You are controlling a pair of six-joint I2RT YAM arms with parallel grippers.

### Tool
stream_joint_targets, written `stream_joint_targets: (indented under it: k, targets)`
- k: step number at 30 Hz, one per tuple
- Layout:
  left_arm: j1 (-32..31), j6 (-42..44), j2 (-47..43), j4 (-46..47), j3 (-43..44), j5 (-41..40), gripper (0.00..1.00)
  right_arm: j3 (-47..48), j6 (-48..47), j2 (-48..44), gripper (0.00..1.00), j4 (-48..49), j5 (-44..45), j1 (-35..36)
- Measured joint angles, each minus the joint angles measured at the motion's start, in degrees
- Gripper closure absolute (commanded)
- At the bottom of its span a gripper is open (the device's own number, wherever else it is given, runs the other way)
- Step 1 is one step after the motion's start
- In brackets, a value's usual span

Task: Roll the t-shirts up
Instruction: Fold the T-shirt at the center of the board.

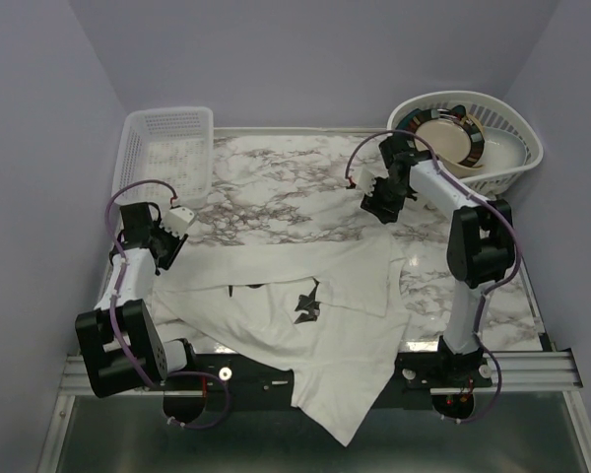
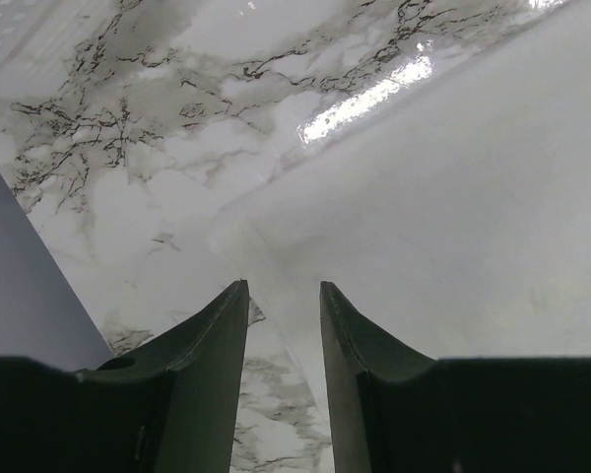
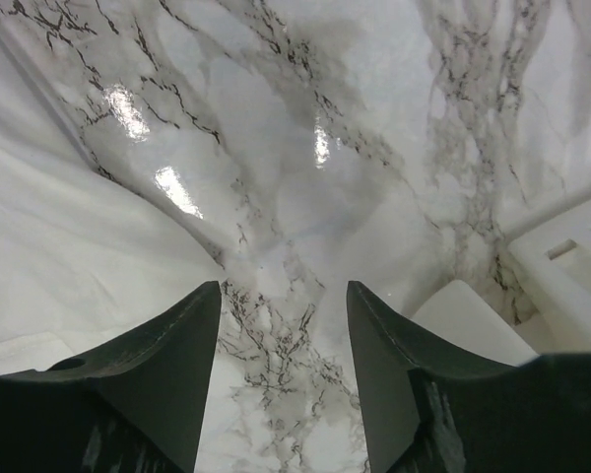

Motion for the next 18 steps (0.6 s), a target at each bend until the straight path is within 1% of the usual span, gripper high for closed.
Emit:
stream_joint_targets:
  k: [5,10,18]
  targets:
    - [0.0,-0.4,-1.8,-0.8,-0.2,0.0,0.54,1.2,-1.5,4.1,0.35,-2.1,0.1,0.0]
    - [0.0,-0.5,-3.6,-1.7,-0.5,0.0,0.54,4.7,-2.1,8.5,0.35,-4.9,0.0,0.0]
    - [0.0,-0.5,-4.8,-3.3,-1.8,-0.1,0.54,6.1,-1.6,8.9,0.34,-5.7,0.0,0.0]
